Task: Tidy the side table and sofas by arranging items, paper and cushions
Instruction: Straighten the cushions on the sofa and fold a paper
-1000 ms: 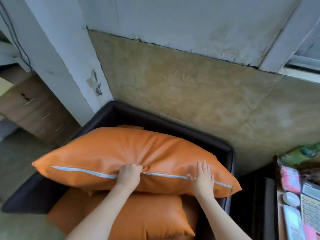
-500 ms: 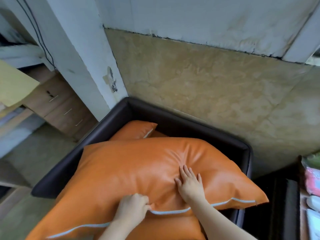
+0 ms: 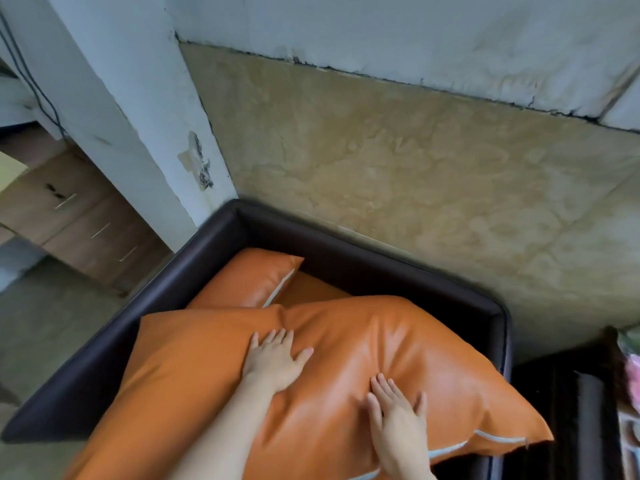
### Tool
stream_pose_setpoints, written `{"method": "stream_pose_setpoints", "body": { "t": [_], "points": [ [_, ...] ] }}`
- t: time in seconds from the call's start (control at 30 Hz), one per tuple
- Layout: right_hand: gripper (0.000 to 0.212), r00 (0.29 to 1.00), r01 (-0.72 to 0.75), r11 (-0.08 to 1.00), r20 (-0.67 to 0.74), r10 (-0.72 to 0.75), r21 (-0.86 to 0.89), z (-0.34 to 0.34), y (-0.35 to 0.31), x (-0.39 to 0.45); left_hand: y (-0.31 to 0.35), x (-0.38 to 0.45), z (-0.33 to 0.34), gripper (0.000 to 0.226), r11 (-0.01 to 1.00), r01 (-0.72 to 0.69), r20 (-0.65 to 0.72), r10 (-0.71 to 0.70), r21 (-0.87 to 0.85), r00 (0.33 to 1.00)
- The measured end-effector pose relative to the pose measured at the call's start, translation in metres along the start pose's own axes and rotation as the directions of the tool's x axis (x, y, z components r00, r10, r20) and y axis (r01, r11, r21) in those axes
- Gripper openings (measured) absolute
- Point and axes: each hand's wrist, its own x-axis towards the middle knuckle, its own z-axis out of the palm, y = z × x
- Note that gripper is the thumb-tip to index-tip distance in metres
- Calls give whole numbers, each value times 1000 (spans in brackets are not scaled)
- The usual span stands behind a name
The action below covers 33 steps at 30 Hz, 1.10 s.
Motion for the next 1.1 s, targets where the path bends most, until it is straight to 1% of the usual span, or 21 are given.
{"method": "stream_pose_setpoints", "body": {
  "t": [0.07, 0.1, 0.13, 0.2, 0.27, 0.3, 0.37, 0.4, 0.43, 0.53, 0.57, 0.6, 0.67, 0.7, 0.73, 0.83, 0.9, 0.97, 1.0, 1.07, 1.1],
  "points": [
    [71, 963, 33, 992, -270, 0, 119, -8, -19, 13, 1, -14, 7, 72, 1000, -1, 3, 1, 14, 1000],
    [65, 948, 51, 989, -318, -3, 141, -15, -32, 27, 2, -22, 10, 72, 1000, 3, 0, -3, 24, 1000],
    [63, 953, 93, 985, -299, -46, 147, -24, -47, 42, 4, -31, 13, 72, 999, 9, -12, -9, 32, 1000],
    [57, 975, 189, 976, -136, -174, 105, -35, -73, 74, 8, -52, 17, 73, 999, -1, -39, 2, 37, 999],
    [53, 965, 242, 970, 102, -240, 0, -29, -83, 97, 13, -74, 20, 76, 999, -37, -54, 38, 13, 998],
    [55, 952, 241, 968, 211, -221, -70, -21, -81, 99, 14, -85, 20, 78, 999, -51, -40, 52, 19, 998],
    [59, 926, 230, 949, 348, -145, -216, -2, -73, 89, 13, -94, 12, 78, 995, -49, 13, 48, 87, 999],
    [60, 917, 219, 945, 382, -114, -245, 4, -69, 80, 11, -91, 1, 72, 993, -49, 23, 47, 111, 999],
    [61, 911, 209, 943, 402, -92, -259, 9, -65, 72, 10, -84, -12, 62, 994, -48, -10, 49, 97, 999],
    [64, 912, 186, 943, 406, -61, -277, 12, -62, 54, -1, -36, -49, 38, 992, -45, -214, 20, -115, 977],
    [67, 912, 183, 942, 407, -55, -282, 11, -61, 48, -6, -18, -50, 38, 986, -58, -244, 19, -155, 970],
    [74, 910, 179, 941, 412, -48, -286, 9, -61, 42, -10, -6, -46, 49, 990, -47, -189, 21, -133, 982],
    [82, 905, 165, 937, 424, -21, -306, 1, -60, 31, -14, 3, -18, 66, 999, 27, 53, -25, -32, 998],
    [78, 903, 160, 932, 430, -5, -326, -3, -60, 27, -14, -2, 2, 68, 998, 60, 153, -62, 15, 986],
    [71, 902, 162, 923, 432, 5, -348, -8, -61, 22, -13, -8, 23, 67, 997, 73, 204, -80, 39, 976],
    [61, 934, 135, 928, 358, -2, -348, -19, -76, 12, -3, -41, 55, 65, 996, 93, 276, -90, 3, 957],
    [54, 965, 156, 948, 248, -87, -277, -18, -96, 18, -1, -56, 72, 64, 995, 101, 316, -98, 7, 944],
    [54, 963, 234, 946, 191, -193, -226, -11, -110, 36, 2, -85, 82, 66, 995, 93, 241, -95, 18, 966],
    [56, 955, 259, 934, 211, -209, -248, -9, -109, 45, 3, -99, 88, 69, 999, 49, 205, -51, 11, 977],
    [59, 939, 248, 886, 321, -121, -391, -2, -90, 57, 0, -126, 69, 78, 991, 89, 268, -58, -102, 962],
    [62, 926, 239, 844, 374, -49, -481, 2, -76, 57, -8, -74, 118, 73, 988, 54, 251, -16, -143, 968]
  ]
}}
